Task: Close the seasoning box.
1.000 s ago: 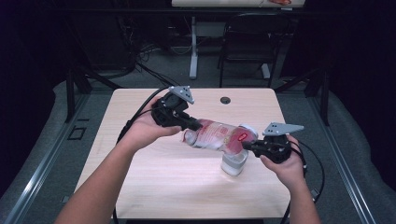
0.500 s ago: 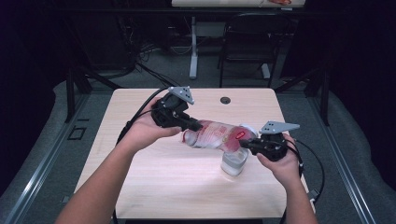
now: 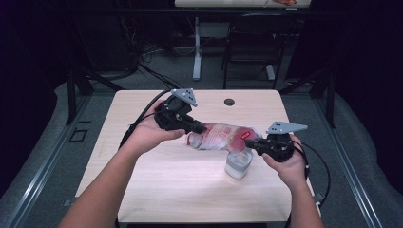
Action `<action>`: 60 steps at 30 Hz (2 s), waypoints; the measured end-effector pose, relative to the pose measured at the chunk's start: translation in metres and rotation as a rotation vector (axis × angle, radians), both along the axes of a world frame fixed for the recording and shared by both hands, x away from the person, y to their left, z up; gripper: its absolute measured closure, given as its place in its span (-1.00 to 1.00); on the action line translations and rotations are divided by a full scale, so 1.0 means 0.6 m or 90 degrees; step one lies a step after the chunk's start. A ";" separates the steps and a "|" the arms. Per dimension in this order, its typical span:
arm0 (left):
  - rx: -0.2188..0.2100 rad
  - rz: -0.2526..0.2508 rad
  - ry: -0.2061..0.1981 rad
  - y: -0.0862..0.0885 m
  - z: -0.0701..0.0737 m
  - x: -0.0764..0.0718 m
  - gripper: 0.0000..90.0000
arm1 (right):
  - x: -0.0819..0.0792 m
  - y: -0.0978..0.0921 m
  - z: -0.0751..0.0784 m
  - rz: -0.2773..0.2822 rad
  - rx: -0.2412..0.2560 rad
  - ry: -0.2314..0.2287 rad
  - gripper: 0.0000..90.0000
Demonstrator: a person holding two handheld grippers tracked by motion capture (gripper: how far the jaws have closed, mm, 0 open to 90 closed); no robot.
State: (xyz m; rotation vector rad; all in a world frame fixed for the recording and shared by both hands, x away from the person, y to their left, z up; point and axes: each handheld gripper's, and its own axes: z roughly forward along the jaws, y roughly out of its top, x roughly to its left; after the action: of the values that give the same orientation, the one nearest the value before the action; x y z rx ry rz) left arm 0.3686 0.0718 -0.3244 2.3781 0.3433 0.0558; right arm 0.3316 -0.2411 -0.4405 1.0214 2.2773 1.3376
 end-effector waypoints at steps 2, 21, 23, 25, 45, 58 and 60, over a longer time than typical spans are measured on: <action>-0.001 -0.003 0.000 -0.001 -0.001 0.000 0.92 | -0.001 -0.003 0.001 -0.003 0.002 -0.003 0.86; -0.001 -0.023 0.001 -0.017 0.000 0.005 0.92 | -0.021 -0.020 0.008 -0.022 -0.007 -0.007 0.87; 0.001 -0.026 0.003 -0.019 0.000 0.006 0.92 | -0.024 -0.022 0.008 -0.021 -0.007 -0.007 0.87; 0.003 -0.029 0.004 -0.020 -0.001 0.007 0.92 | -0.027 -0.023 0.008 -0.020 -0.013 -0.006 0.86; 0.001 -0.023 0.000 -0.018 0.005 0.007 0.92 | -0.032 -0.017 0.005 -0.003 -0.018 0.007 0.87; 0.002 -0.014 -0.004 -0.017 0.007 0.004 0.92 | -0.019 -0.010 0.000 -0.006 -0.010 0.007 0.87; 0.002 -0.015 -0.005 -0.017 0.007 0.004 0.92 | -0.017 -0.011 0.000 -0.008 -0.007 0.006 0.87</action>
State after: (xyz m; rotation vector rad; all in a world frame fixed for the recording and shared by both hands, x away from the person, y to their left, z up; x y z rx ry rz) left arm 0.3707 0.0616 -0.3204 2.3836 0.3113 0.0544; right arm 0.3215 -0.2475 -0.4407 1.0388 2.2779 1.3171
